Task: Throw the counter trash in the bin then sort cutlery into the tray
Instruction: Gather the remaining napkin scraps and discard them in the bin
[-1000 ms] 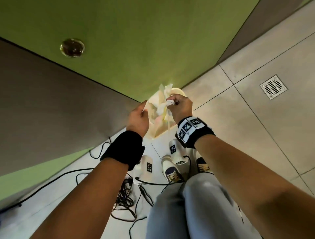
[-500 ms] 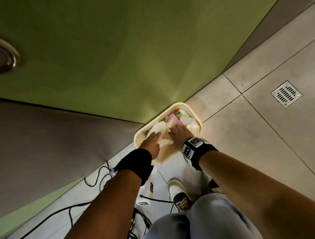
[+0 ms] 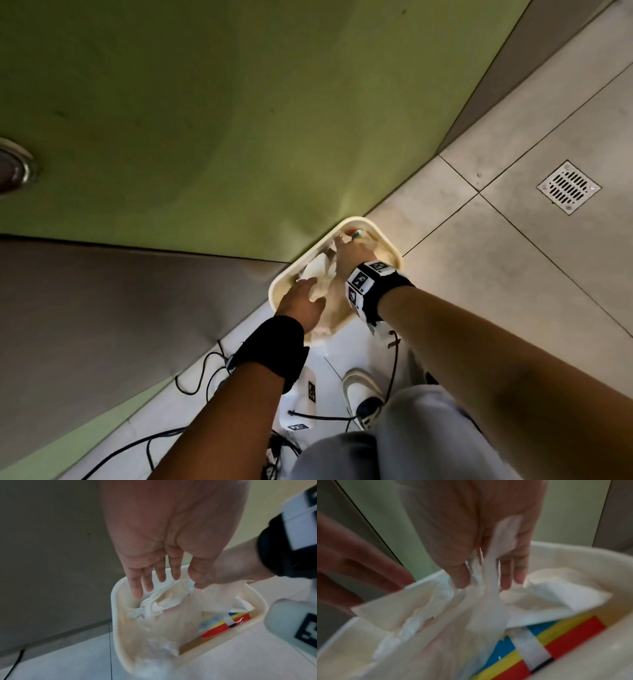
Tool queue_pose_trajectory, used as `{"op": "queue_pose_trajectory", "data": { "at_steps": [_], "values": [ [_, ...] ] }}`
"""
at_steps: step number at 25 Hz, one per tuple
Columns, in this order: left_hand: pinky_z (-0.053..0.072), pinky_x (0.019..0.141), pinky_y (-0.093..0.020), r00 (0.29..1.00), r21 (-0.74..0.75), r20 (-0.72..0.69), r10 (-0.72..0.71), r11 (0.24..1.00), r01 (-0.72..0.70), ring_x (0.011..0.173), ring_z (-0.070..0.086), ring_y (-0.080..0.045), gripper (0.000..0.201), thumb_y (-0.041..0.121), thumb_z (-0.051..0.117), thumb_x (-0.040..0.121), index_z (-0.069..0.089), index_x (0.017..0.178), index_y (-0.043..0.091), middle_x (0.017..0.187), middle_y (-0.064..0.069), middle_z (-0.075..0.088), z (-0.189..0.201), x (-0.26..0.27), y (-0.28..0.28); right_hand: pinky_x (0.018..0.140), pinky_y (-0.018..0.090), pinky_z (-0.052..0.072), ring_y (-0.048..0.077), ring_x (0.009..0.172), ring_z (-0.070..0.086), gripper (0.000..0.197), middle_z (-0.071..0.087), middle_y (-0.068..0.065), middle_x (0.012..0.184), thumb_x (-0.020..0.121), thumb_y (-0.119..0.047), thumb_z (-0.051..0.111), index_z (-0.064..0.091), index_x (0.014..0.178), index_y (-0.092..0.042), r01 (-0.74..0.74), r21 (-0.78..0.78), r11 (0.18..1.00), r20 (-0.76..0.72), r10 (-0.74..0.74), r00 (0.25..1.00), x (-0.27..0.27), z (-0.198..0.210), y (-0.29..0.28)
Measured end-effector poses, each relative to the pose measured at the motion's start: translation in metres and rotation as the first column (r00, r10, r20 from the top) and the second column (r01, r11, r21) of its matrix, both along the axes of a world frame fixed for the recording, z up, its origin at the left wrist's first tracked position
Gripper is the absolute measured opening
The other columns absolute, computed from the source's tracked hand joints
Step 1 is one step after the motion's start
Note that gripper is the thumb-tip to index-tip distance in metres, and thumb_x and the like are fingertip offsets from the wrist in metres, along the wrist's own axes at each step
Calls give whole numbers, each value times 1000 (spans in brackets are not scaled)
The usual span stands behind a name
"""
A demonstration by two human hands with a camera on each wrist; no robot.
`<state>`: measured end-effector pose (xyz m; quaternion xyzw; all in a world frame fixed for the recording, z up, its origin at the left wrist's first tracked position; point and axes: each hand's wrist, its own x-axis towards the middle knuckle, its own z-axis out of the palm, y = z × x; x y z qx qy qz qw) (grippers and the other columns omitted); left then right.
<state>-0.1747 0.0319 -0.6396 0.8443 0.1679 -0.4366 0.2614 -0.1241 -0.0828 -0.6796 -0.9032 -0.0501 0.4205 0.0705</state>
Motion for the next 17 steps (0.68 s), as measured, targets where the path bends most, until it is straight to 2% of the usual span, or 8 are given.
{"op": "queue_pose_trajectory", "data": {
  "at_steps": [2, 4, 7, 10, 14, 17],
  "values": [
    [30, 110, -24, 995, 30, 69, 69, 997, -71, 136, 39, -21, 49, 14, 51, 92, 41, 140, 14, 150, -6, 37, 16, -3, -3, 110, 50, 26, 33, 139, 27, 64, 34, 14, 148, 87, -25, 50, 24, 145, -18, 100, 97, 990, 49, -105, 993, -6, 17, -3],
    [32, 108, -24, 990, 55, 99, 97, 993, -103, 133, 42, -22, 47, 13, 50, 92, 43, 138, 15, 149, -6, 36, 36, -7, -7, 112, 54, 21, 32, 140, 23, 64, 31, 12, 148, 85, -25, 51, 27, 144, -20, 77, 102, 992, 130, -90, 987, -14, 41, -13],
    [36, 102, -23, 987, 62, 120, 109, 991, -117, 127, 48, -23, 43, 14, 49, 91, 47, 135, 17, 147, -5, 40, 74, -16, -15, 111, 52, 24, 29, 137, 27, 60, 34, 7, 147, 85, -24, 51, 31, 142, -20, 183, 124, 975, 224, -207, 952, -36, 79, -41],
    [39, 103, -27, 983, 23, 148, 109, 993, -114, 121, 54, -26, 37, 15, 52, 90, 56, 127, 15, 140, -6, 51, 112, -18, -22, 110, 49, 27, 29, 134, 31, 56, 36, 6, 146, 86, -26, 51, 35, 140, -19, 251, 130, 959, 244, -276, 930, -65, 113, -76],
    [41, 101, -26, 967, -86, 222, 129, 990, -112, 117, 58, -24, 30, 10, 53, 90, 63, 118, 8, 125, -10, 64, 192, -11, -41, 111, 48, 28, 28, 136, 32, 56, 34, 5, 148, 87, -28, 51, 35, 140, -22, 265, 25, 964, 147, -265, 953, -107, 164, -131],
    [47, 92, -26, 968, -210, 223, 114, 975, -66, 108, 61, -27, 31, 11, 53, 91, 61, 120, 11, 121, -9, 65, 276, -2, -65, 111, 46, 30, 27, 135, 34, 54, 35, 4, 148, 89, -28, 48, 34, 141, -24, 203, -73, 976, 29, -201, 979, -137, 204, -173]
  ]
}}
